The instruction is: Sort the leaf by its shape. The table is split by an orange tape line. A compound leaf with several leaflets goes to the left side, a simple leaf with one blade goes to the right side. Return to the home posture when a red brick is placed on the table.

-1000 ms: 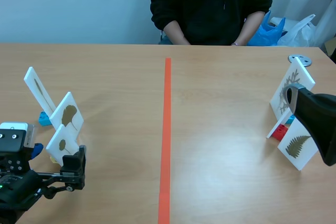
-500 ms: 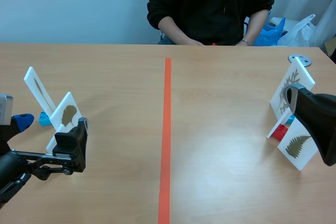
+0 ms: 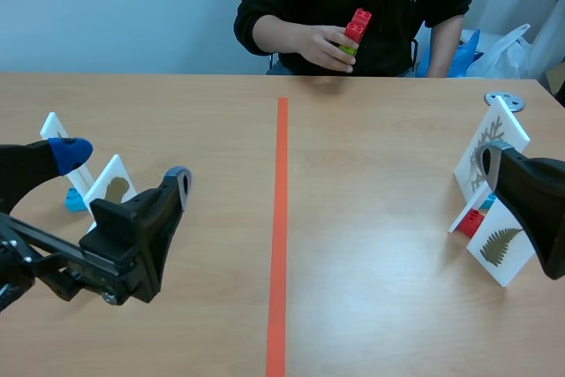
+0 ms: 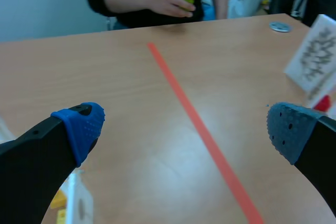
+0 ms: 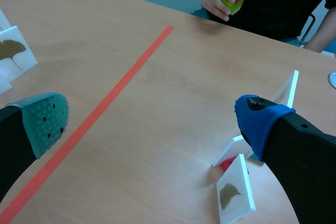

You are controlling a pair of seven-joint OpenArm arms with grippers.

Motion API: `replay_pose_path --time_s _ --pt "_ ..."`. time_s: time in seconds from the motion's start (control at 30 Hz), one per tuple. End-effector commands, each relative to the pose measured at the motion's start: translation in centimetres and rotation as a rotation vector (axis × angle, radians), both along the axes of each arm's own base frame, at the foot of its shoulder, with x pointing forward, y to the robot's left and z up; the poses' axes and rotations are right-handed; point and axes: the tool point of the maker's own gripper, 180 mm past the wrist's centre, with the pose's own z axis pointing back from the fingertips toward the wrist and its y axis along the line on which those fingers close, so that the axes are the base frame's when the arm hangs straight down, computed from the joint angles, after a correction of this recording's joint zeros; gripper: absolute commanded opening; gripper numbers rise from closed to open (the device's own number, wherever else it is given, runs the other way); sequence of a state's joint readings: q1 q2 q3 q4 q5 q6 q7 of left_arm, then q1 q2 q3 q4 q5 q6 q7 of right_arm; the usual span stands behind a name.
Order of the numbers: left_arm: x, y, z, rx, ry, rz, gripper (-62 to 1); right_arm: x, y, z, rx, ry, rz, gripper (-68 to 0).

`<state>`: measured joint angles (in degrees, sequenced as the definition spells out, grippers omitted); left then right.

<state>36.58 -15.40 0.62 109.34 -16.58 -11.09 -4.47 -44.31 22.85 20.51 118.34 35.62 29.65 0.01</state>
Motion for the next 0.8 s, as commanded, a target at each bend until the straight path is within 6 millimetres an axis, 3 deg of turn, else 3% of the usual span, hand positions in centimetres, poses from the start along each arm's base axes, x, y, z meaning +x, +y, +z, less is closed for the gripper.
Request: replay_pose_path --time_s 0.0,0.1,0.47,0.77 --pt "-0.2 -0.5 0.9 -0.019 -0.018 -0.014 1.4 0.2 0.2 0.8 0.015 -0.028 0.007 0.4" --pt "-0.4 -0.7 1.4 -0.02 -0.024 -0.024 1.4 0.2 0.2 0.8 0.015 -0.027 0.007 0.4" --pt "-1.2 -2.7 0.5 -0.039 0.031 -0.087 1.4 0.2 0.2 0.6 0.01 -0.018 0.007 0.4" --pt "-1.4 -2.8 0.3 -0.023 0.04 -0.105 1.4 0.2 0.2 0.6 0.009 -0.015 0.007 0.4"
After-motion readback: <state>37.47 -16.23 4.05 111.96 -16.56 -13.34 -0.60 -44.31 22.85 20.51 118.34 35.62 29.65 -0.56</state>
